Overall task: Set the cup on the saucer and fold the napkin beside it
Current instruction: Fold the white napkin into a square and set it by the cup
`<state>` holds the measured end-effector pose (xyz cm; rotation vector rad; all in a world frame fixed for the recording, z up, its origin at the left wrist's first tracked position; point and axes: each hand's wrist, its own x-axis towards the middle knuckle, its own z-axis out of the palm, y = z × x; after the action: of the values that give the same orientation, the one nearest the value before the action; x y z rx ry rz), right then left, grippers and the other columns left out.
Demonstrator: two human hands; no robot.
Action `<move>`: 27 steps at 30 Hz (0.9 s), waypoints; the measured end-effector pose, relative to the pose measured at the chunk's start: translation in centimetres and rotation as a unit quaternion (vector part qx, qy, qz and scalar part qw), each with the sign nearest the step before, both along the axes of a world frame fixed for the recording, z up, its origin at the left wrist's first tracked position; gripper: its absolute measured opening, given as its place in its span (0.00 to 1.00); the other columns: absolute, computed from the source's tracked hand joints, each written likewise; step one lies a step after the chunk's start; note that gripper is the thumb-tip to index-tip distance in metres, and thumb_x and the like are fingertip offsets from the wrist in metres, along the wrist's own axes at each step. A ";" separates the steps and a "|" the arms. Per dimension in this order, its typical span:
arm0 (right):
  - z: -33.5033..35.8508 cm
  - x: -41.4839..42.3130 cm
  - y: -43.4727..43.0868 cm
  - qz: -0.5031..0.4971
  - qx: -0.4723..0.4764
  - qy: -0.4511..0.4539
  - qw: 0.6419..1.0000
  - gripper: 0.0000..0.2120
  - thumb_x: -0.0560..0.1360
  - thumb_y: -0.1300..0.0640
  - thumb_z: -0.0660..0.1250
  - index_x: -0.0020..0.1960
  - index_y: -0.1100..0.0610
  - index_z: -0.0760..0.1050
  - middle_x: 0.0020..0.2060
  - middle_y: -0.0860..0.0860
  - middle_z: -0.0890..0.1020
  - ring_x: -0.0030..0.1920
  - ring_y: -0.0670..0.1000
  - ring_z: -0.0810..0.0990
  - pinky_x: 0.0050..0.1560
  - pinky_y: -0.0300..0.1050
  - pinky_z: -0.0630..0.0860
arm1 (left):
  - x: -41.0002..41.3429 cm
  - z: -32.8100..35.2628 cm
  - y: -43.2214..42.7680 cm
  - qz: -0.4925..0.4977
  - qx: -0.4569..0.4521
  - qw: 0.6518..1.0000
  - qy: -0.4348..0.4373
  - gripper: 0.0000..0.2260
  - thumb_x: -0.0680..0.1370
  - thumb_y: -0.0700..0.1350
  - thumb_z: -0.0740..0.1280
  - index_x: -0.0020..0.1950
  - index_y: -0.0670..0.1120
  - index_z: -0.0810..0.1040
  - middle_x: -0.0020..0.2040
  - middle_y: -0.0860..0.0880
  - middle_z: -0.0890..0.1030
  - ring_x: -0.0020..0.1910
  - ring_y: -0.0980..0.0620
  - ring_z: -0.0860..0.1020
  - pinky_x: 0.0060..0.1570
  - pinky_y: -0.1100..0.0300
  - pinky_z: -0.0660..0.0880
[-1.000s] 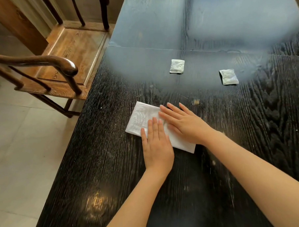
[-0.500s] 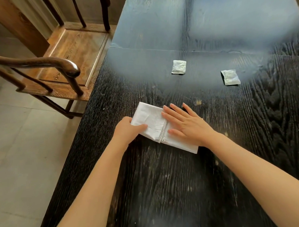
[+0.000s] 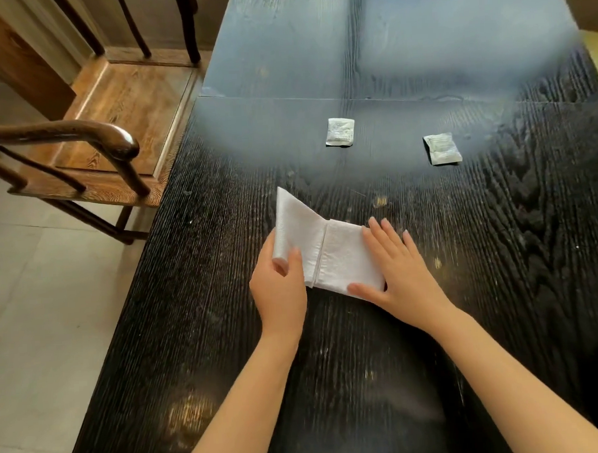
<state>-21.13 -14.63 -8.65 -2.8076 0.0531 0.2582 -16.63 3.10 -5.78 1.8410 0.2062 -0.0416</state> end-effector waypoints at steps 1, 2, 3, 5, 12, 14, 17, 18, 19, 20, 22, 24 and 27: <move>-0.1 -0.3 0.0 -0.002 0.008 0.002 1.000 0.44 0.72 0.33 0.55 0.76 0.54 0.40 0.74 0.46 0.38 0.74 0.47 0.34 0.73 0.47 0.33 | -0.3 0.0 -0.3 -0.001 0.012 1.000 -0.014 0.16 0.77 0.41 0.64 0.65 0.47 0.74 0.54 0.55 0.80 0.51 0.65 0.77 0.49 0.75 0.71; -0.2 -0.4 0.1 -0.004 0.016 0.001 1.000 0.44 0.72 0.34 0.56 0.76 0.55 0.40 0.74 0.48 0.38 0.74 0.47 0.34 0.73 0.46 0.33 | -0.6 0.1 -0.6 -0.003 0.023 0.999 -0.034 0.17 0.77 0.41 0.64 0.66 0.47 0.73 0.58 0.53 0.79 0.55 0.61 0.76 0.54 0.73 0.70; -0.2 -0.3 0.2 -0.005 0.020 -0.003 1.000 0.44 0.72 0.34 0.57 0.76 0.56 0.41 0.75 0.49 0.39 0.73 0.47 0.34 0.73 0.45 0.33 | -0.9 0.0 -0.9 -0.006 0.031 0.998 -0.058 0.17 0.77 0.41 0.64 0.66 0.46 0.73 0.60 0.54 0.78 0.59 0.60 0.75 0.56 0.74 0.69; -0.2 -0.1 0.3 -0.005 0.015 -0.008 1.000 0.44 0.73 0.35 0.58 0.76 0.57 0.42 0.75 0.49 0.41 0.74 0.48 0.36 0.73 0.46 0.34 | -1.8 -0.1 -1.5 -0.026 0.052 0.992 -0.114 0.17 0.78 0.40 0.63 0.67 0.46 0.72 0.62 0.56 0.75 0.62 0.61 0.72 0.58 0.77 0.66; 1.8 -0.2 -1.5 -0.169 0.399 -0.043 0.900 0.19 0.79 0.61 0.59 0.68 0.49 0.67 0.70 0.45 0.67 0.71 0.40 0.61 0.73 0.38 0.55 | -3.8 -1.8 -3.5 -0.215 0.203 0.923 -0.245 0.20 0.74 0.34 0.57 0.66 0.38 0.71 0.66 0.41 0.74 0.68 0.43 0.69 0.70 0.47 0.57; 2.3 0.0 -2.1 -0.229 0.437 -0.070 0.867 0.15 0.79 0.60 0.58 0.61 0.47 0.75 0.63 0.44 0.76 0.64 0.40 0.71 0.66 0.37 0.67 | -4.0 -2.2 -3.7 -0.253 0.245 0.899 -0.262 0.20 0.75 0.37 0.57 0.66 0.38 0.72 0.66 0.39 0.73 0.68 0.40 0.69 0.71 0.43 0.56; 2.3 0.4 -2.3 -0.240 0.385 -0.087 0.887 0.11 0.78 0.52 0.58 0.52 0.43 0.78 0.50 0.41 0.81 0.56 0.44 0.77 0.56 0.41 0.71 | -4.4 -2.7 -4.0 -0.294 0.304 0.864 -0.274 0.20 0.75 0.40 0.58 0.67 0.39 0.71 0.67 0.39 0.72 0.68 0.39 0.68 0.67 0.36 0.56; 2.2 0.6 -2.4 -0.242 0.369 -0.089 0.893 0.09 0.78 0.51 0.59 0.49 0.44 0.78 0.47 0.40 0.81 0.53 0.43 0.77 0.53 0.39 0.72 | -4.5 -2.8 -4.2 -0.306 0.327 0.851 -0.273 0.21 0.75 0.40 0.58 0.67 0.39 0.70 0.68 0.39 0.72 0.69 0.39 0.67 0.67 0.35 0.55; 2.0 0.7 -2.4 -0.245 0.359 -0.090 0.896 0.08 0.77 0.50 0.60 0.47 0.43 0.77 0.44 0.39 0.81 0.49 0.41 0.77 0.48 0.37 0.72 | -4.6 -2.9 -4.3 -0.316 0.348 0.840 -0.272 0.21 0.75 0.41 0.59 0.68 0.39 0.70 0.68 0.40 0.72 0.69 0.40 0.67 0.67 0.35 0.55; 2.0 0.9 -2.5 -0.247 0.353 -0.090 0.898 0.06 0.77 0.50 0.61 0.45 0.43 0.76 0.42 0.39 0.80 0.46 0.39 0.77 0.45 0.33 0.71 | -4.6 -3.0 -4.5 -0.325 0.363 0.830 -0.271 0.21 0.75 0.42 0.59 0.68 0.40 0.70 0.68 0.40 0.71 0.70 0.40 0.67 0.67 0.36 0.55; 1.8 1.3 -2.7 -0.256 0.342 -0.094 0.899 0.03 0.75 0.50 0.64 0.46 0.46 0.76 0.40 0.39 0.79 0.43 0.38 0.77 0.42 0.31 0.70 | -4.6 -3.3 -4.6 -0.336 0.379 0.819 -0.270 0.22 0.75 0.43 0.59 0.69 0.41 0.69 0.69 0.41 0.71 0.70 0.41 0.66 0.68 0.37 0.56; 1.6 1.5 -2.8 -0.262 0.331 -0.096 0.901 0.04 0.74 0.54 0.66 0.48 0.49 0.77 0.41 0.40 0.79 0.43 0.40 0.77 0.41 0.31 0.70 | -4.6 -3.5 -4.5 -0.343 0.383 0.812 -0.277 0.21 0.75 0.42 0.59 0.69 0.41 0.69 0.69 0.41 0.72 0.70 0.41 0.66 0.68 0.36 0.56; 1.7 1.6 -2.8 -0.271 0.327 -0.094 0.900 0.06 0.72 0.59 0.67 0.48 0.52 0.77 0.41 0.44 0.79 0.42 0.44 0.77 0.41 0.31 0.71 | -4.5 -3.8 -4.3 -0.356 0.386 0.800 -0.290 0.21 0.75 0.43 0.59 0.68 0.41 0.70 0.68 0.42 0.72 0.70 0.42 0.67 0.68 0.38 0.57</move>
<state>-19.56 -17.47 -6.95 -2.0281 0.5784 -0.1183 -21.17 -1.19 -9.56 2.5369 -1.0638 0.1020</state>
